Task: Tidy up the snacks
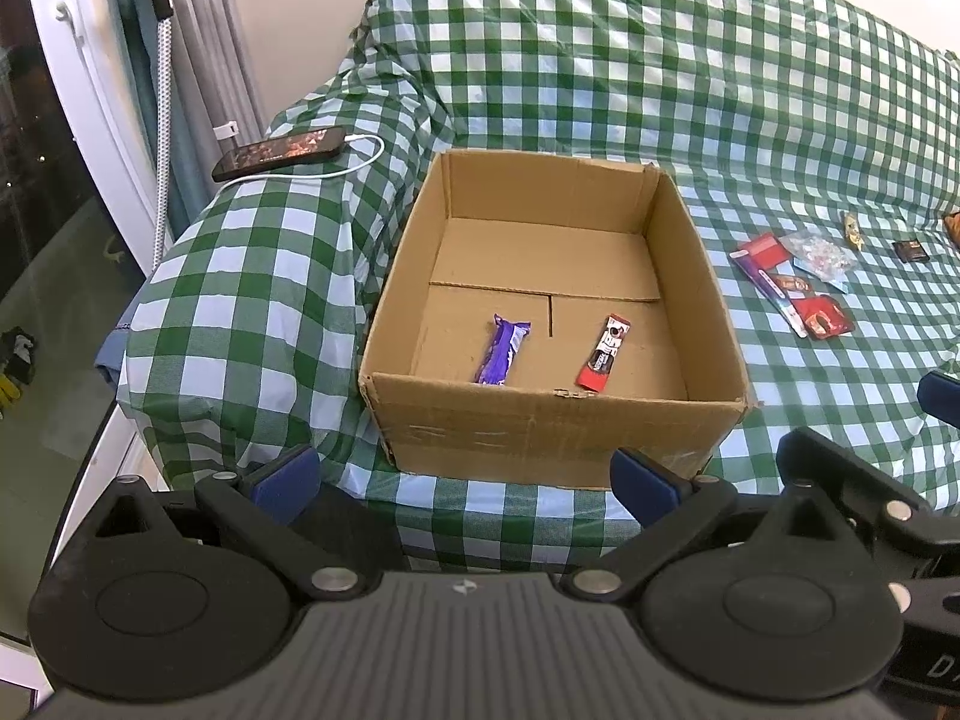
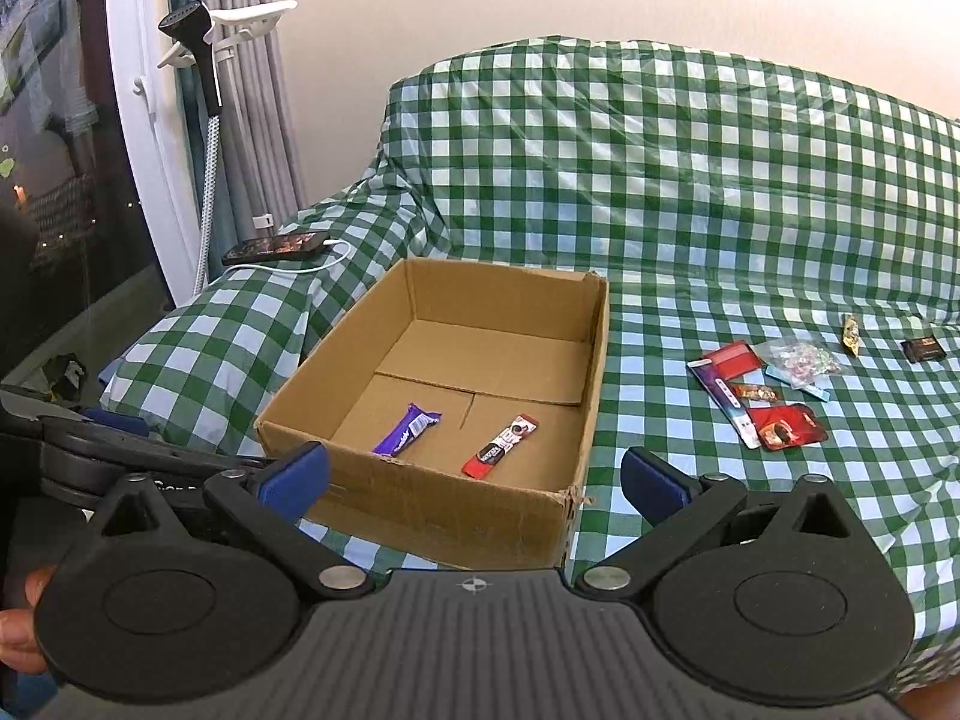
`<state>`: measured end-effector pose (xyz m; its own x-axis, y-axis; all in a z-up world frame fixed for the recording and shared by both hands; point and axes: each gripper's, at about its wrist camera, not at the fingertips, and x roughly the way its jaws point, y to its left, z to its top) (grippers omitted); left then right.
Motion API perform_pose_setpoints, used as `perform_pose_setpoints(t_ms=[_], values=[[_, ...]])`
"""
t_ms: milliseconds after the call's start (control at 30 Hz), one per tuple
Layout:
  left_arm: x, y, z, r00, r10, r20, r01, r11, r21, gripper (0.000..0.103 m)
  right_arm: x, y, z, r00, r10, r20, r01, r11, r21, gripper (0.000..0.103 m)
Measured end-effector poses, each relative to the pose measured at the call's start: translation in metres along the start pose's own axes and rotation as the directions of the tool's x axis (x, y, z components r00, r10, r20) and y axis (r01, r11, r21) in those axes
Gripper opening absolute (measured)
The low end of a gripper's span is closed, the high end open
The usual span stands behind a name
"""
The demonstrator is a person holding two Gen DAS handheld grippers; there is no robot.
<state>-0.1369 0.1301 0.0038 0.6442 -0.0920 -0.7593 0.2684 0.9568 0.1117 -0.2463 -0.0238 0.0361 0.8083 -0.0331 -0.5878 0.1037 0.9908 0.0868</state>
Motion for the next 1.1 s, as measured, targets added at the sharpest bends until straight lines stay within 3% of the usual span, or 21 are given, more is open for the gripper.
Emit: perform_pose_setpoints(t_ms=[567, 800, 1100], values=[[0.009, -0.016, 0.007, 1.0, 0.009, -0.016, -0.008, 0.998, 0.067, 0.103, 0.007, -0.021, -0.003, 1.0, -0.013, 0.003, 0.013, 0.997, 0.076, 0.103], [0.008, -0.046, 0.032, 1.0, -0.002, 0.027, -0.001, 0.993, 0.115, 0.103, 0.001, -0.068, 0.001, 0.991, -0.124, 0.058, 0.112, 0.978, 0.178, 0.103], [0.021, -0.131, 0.075, 0.994, -0.088, 0.058, 0.073, 0.971, 0.228, 0.103, 0.004, -0.163, -0.014, 0.951, -0.307, 0.029, 0.282, 0.906, 0.315, 0.103]])
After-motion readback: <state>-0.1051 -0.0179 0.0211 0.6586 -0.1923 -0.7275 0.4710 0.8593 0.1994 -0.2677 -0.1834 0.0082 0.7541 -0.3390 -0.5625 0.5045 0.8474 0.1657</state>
